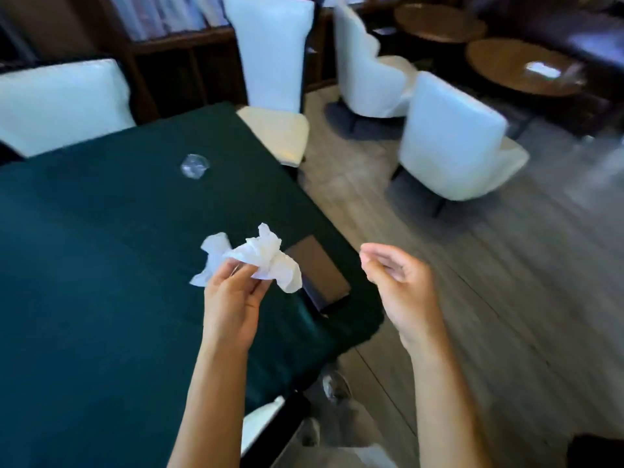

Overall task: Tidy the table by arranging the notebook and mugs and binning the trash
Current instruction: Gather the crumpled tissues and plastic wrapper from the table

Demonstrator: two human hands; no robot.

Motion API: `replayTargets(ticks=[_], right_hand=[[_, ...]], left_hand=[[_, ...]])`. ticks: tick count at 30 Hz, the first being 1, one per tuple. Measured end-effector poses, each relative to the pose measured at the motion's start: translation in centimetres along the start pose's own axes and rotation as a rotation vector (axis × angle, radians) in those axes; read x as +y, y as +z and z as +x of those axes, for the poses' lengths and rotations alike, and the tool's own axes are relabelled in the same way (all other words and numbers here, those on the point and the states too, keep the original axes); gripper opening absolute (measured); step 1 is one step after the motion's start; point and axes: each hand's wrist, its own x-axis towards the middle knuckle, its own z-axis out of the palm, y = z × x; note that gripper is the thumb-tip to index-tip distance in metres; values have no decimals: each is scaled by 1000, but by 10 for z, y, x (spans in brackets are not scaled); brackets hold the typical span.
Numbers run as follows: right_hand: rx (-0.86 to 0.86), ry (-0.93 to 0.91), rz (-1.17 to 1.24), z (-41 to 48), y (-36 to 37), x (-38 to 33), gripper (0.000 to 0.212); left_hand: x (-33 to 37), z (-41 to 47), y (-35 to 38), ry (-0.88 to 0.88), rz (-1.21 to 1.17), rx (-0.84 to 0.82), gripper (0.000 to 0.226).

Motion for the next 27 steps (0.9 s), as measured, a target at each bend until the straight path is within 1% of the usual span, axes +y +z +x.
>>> replayTargets(ticks=[3, 7, 12, 15, 17, 20, 24, 26, 27], right_hand=[[-185, -45, -155, 39, 35, 11, 16], [-409, -59, -291, 93, 89, 28, 15], [-704, 1, -472, 154, 165, 60, 19], [-878, 15, -633, 177, 207, 86, 24], [-997, -49, -762, 187, 230, 103, 30], [-1114, -147, -913, 197, 264, 122, 55], [-1174, -145, -924, 199, 294, 138, 76], [-1188, -170, -925, 198, 301, 143, 76], [-1201, -201, -917, 198, 304, 143, 70]], left_hand=[[11, 9, -24, 68, -36, 158, 30], [17, 14, -45, 144, -72, 373, 27], [28, 15, -57, 208, -109, 650, 25], [37, 19, -57, 256, -141, 779, 25], [38, 25, -54, 279, -164, 822, 23], [33, 35, -47, 278, -177, 860, 21], [22, 44, -44, 255, -200, 902, 23], [15, 47, -45, 233, -179, 913, 22], [12, 49, -46, 219, -154, 917, 21]])
